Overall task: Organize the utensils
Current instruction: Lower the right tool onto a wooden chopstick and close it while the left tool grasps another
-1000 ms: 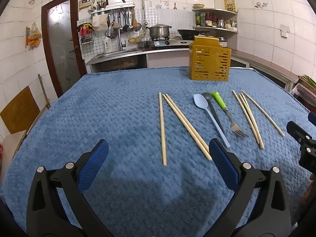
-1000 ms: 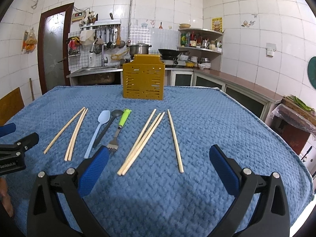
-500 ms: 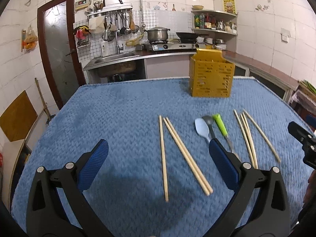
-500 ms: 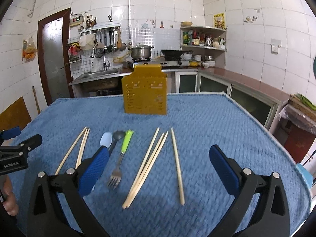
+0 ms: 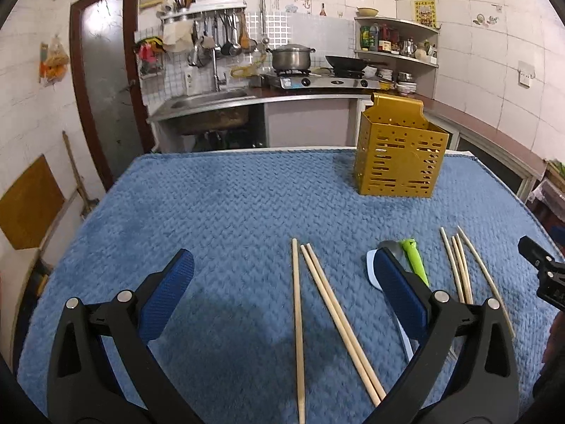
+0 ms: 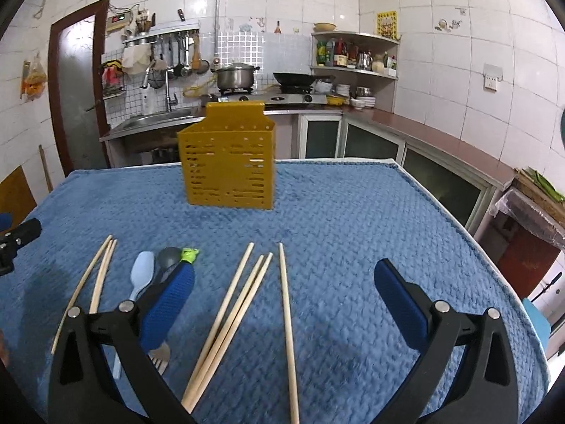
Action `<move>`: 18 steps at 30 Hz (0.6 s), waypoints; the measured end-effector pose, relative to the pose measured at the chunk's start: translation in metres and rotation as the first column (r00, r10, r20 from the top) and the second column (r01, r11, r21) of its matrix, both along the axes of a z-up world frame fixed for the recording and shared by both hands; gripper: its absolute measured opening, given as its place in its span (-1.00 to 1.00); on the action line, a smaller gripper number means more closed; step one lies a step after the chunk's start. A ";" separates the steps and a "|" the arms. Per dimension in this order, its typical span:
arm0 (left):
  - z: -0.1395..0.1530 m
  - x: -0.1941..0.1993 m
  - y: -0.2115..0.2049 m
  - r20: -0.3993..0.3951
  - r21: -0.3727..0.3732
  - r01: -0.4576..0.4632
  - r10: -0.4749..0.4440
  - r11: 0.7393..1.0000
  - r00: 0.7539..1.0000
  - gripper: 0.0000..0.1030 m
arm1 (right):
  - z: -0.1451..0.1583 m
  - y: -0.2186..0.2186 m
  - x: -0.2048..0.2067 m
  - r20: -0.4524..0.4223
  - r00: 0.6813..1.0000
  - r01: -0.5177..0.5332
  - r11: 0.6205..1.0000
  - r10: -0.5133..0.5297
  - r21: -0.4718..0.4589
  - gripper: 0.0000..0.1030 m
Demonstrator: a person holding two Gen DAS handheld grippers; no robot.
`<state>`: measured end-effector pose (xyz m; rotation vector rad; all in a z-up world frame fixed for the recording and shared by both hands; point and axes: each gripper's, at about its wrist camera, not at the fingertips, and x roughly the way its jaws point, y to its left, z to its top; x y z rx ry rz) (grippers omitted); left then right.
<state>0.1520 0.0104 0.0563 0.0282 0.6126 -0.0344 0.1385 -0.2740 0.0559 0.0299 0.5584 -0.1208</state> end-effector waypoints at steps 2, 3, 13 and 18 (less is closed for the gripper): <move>-0.005 0.008 0.002 -0.019 -0.006 0.003 -0.003 1.000 1.000 0.91 | -0.004 -0.002 0.007 -0.015 1.000 0.001 1.000 -0.002 -0.002 0.93; -0.007 0.012 0.002 -0.025 -0.005 0.006 -0.006 1.000 1.000 0.91 | -0.006 -0.002 0.012 -0.023 1.000 0.004 1.000 -0.004 -0.008 0.93; -0.038 0.044 0.000 -0.085 0.038 0.031 -0.028 0.999 0.996 0.91 | -0.028 -0.010 0.034 -0.089 0.995 0.030 0.998 -0.034 -0.050 0.93; -0.052 0.055 0.005 -0.139 -0.002 0.042 -0.042 0.999 0.989 0.88 | -0.042 -0.013 0.045 -0.126 0.991 0.031 0.999 -0.036 -0.036 0.93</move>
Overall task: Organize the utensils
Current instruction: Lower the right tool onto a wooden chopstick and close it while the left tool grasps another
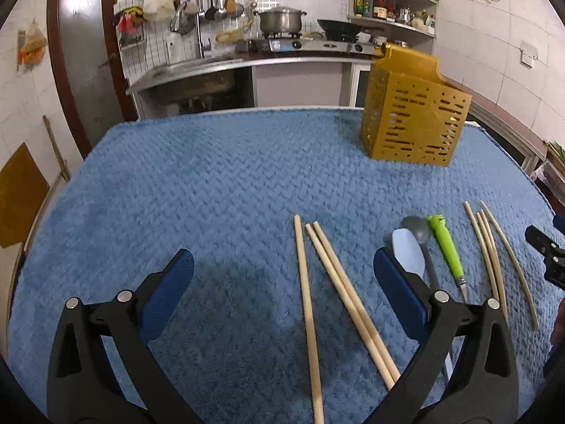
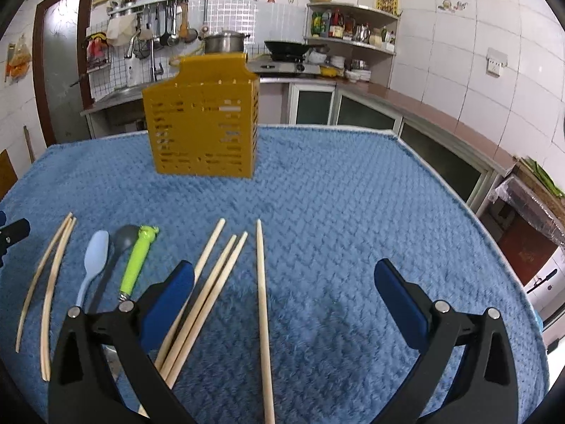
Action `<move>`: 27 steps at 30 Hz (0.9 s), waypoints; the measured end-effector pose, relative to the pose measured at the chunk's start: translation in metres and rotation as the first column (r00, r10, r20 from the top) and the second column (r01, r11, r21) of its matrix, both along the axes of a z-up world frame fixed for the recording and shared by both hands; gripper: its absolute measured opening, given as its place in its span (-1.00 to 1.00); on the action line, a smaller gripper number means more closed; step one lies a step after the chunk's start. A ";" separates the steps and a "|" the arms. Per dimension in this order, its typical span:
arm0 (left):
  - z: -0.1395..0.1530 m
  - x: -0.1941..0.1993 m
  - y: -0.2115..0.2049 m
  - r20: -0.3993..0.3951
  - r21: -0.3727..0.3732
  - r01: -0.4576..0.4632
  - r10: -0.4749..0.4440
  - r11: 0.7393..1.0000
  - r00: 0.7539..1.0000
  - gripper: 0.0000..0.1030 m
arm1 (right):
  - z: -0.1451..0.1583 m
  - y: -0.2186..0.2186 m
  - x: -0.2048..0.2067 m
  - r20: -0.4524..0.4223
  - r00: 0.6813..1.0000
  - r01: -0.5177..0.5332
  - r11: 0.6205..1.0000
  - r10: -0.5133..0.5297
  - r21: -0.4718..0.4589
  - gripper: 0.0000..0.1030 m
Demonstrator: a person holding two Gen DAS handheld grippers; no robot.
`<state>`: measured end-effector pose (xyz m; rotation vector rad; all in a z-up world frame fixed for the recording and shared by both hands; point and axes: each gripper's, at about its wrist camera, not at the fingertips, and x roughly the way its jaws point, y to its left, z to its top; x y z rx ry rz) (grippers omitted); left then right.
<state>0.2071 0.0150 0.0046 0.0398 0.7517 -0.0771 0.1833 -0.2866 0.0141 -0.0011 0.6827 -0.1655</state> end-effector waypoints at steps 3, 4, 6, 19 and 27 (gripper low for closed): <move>-0.009 0.006 0.002 -0.040 -0.014 0.012 -0.013 1.000 0.999 0.71 | -0.010 -0.001 0.007 -0.033 0.999 0.002 1.000 -0.002 0.018 0.92; -0.013 0.007 0.002 -0.055 -0.019 0.016 -0.017 1.000 0.998 0.68 | -0.013 -0.001 0.009 -0.039 0.999 0.002 1.000 -0.001 0.027 0.91; -0.019 0.011 0.003 -0.076 -0.028 0.019 -0.021 0.999 0.997 0.60 | -0.019 -0.003 0.014 -0.055 0.998 0.004 0.999 -0.002 0.034 0.81; -0.041 0.035 -0.006 -0.197 0.003 0.052 -0.051 0.999 0.979 -0.20 | -0.040 0.003 0.047 -0.185 0.981 -0.044 0.997 0.056 0.068 -0.21; -0.044 0.053 -0.011 -0.232 0.026 0.055 -0.047 0.998 0.972 -0.37 | -0.045 -0.002 0.066 -0.221 0.972 -0.063 0.994 0.083 0.093 -0.60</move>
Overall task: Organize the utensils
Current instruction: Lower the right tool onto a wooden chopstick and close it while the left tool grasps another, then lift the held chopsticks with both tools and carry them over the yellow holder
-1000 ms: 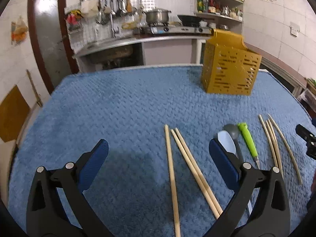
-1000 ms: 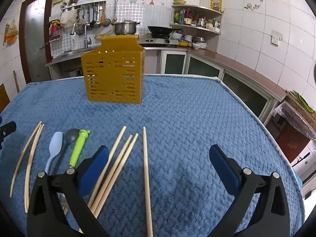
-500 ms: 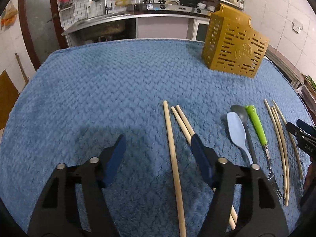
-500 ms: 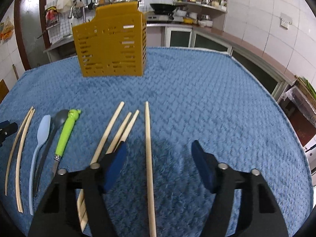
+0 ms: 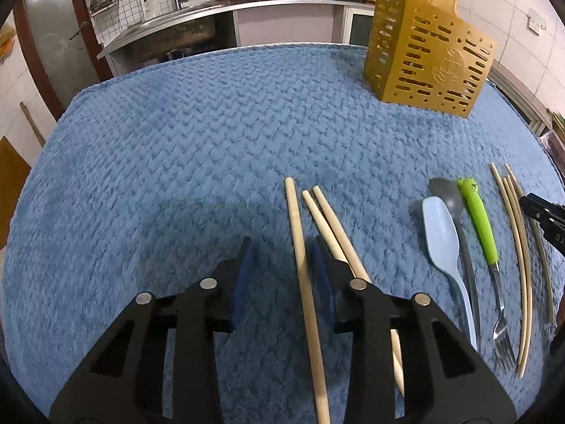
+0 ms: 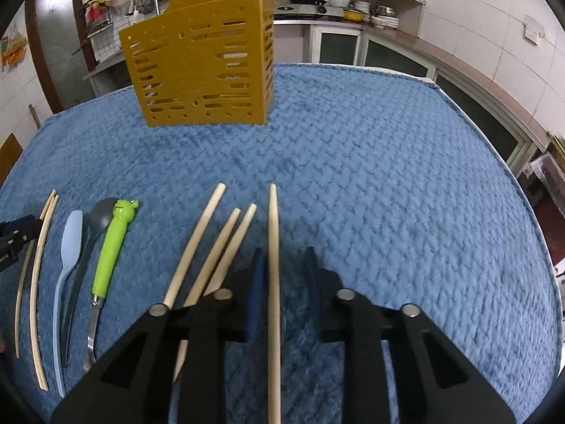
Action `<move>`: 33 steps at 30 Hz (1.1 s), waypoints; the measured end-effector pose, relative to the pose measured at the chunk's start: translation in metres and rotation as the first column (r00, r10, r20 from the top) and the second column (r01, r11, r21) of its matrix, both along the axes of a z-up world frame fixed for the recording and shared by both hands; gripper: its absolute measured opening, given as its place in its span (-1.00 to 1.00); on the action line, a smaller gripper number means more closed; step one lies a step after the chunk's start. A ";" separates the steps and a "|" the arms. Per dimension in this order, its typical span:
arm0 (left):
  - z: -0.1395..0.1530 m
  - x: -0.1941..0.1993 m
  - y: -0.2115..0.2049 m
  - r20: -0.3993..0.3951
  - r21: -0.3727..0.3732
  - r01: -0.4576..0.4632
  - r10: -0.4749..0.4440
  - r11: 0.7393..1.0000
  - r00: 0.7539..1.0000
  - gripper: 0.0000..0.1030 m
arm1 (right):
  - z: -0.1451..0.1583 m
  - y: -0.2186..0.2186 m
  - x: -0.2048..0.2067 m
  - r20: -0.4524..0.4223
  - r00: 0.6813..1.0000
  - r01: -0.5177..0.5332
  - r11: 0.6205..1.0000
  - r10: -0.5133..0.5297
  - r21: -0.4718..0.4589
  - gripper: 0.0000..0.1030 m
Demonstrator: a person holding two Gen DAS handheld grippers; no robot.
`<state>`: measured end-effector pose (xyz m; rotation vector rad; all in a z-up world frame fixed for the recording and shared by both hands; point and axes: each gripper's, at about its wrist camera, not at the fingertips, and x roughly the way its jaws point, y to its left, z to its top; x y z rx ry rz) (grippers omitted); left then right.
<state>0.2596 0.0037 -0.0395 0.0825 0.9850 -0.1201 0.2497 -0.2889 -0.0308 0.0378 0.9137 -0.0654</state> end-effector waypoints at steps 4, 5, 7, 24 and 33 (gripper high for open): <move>0.000 0.006 -0.005 -0.005 0.014 -0.007 0.007 1.000 1.000 -0.40 | -0.001 0.001 0.006 -0.005 1.000 -0.003 1.000 0.003 -0.012 -0.61; 0.000 0.007 -0.005 -0.004 0.017 -0.008 0.008 1.000 1.000 -0.40 | -0.001 0.000 0.006 -0.008 1.000 -0.001 1.000 0.001 -0.008 -0.61; -0.001 0.007 -0.006 0.001 0.020 -0.009 0.009 1.000 1.000 -0.42 | -0.002 -0.002 0.008 -0.009 1.000 0.005 1.000 -0.005 0.008 -0.61; 0.005 0.009 -0.001 -0.001 -0.009 -0.032 0.032 0.999 0.999 -0.90 | 0.002 -0.011 0.005 0.002 1.000 0.002 0.996 -0.002 0.093 -0.89; 0.025 0.000 0.003 0.040 -0.054 -0.049 0.051 0.997 0.998 -0.91 | 0.022 -0.018 -0.005 0.072 0.997 0.004 0.989 -0.015 0.147 -0.89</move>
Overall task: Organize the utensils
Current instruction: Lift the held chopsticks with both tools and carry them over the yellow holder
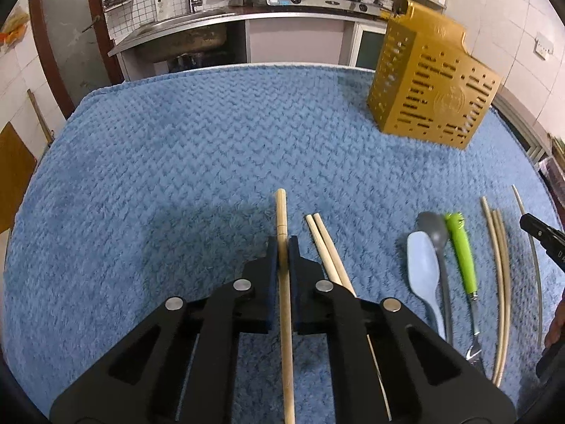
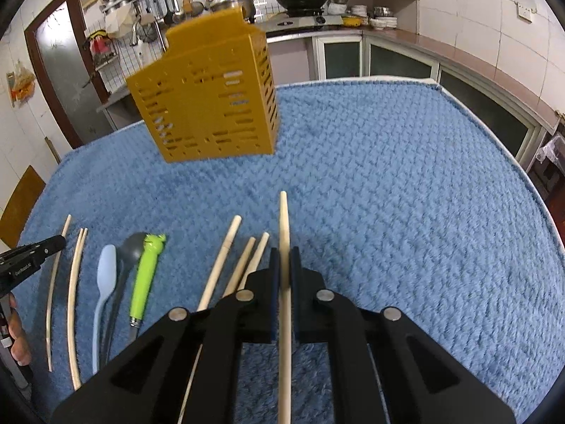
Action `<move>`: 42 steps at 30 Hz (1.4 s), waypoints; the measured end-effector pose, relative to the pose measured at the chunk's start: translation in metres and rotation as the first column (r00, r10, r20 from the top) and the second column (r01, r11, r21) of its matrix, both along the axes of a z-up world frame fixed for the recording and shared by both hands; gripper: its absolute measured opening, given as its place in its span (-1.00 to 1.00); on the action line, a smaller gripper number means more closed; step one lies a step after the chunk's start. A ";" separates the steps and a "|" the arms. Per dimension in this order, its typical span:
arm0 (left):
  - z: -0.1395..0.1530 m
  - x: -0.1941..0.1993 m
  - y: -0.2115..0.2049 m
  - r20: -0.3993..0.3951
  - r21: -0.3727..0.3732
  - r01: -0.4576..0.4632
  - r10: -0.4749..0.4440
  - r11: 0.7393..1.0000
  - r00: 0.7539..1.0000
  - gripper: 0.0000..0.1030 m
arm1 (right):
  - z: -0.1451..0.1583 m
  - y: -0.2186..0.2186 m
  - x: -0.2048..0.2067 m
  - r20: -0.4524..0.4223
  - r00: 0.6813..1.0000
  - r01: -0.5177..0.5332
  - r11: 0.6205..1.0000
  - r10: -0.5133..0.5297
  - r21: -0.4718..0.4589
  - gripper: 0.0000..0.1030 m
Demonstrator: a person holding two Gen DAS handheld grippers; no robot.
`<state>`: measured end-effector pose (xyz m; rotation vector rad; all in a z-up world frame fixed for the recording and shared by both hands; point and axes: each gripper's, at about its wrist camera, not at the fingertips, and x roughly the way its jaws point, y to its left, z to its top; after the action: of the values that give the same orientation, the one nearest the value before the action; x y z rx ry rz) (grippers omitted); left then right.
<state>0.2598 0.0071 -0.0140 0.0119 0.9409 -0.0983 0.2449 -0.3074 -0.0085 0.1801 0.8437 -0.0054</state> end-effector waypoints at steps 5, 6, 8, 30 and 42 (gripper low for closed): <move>0.015 -0.011 -0.002 0.053 -0.006 0.015 -0.015 1.000 0.999 -0.92 | 0.014 -0.003 -0.007 0.051 0.999 0.002 1.000 -0.003 0.027 -0.89; 0.019 -0.013 -0.003 0.066 -0.003 0.017 -0.017 1.000 0.998 -0.92 | 0.017 -0.002 -0.009 0.060 0.998 0.001 1.000 -0.002 0.028 -0.89; 0.027 -0.017 -0.006 0.094 -0.004 0.027 -0.027 1.000 0.995 -0.92 | 0.020 -0.002 -0.011 0.075 0.997 -0.003 0.999 0.000 0.032 -0.89; 0.108 -0.013 -0.045 0.353 -0.075 0.135 -0.100 0.988 0.930 -0.92 | 0.088 -0.002 -0.015 0.354 0.935 -0.053 0.995 0.019 0.087 -0.89; 0.125 0.032 -0.052 0.367 -0.123 0.167 -0.112 0.978 0.924 -0.92 | 0.102 -0.005 0.027 0.467 0.884 -0.114 0.983 0.033 0.147 -0.88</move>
<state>0.2915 -0.0448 0.1108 -0.0428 0.5637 -0.2914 0.2717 -0.3125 0.0935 0.2969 0.3686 0.1769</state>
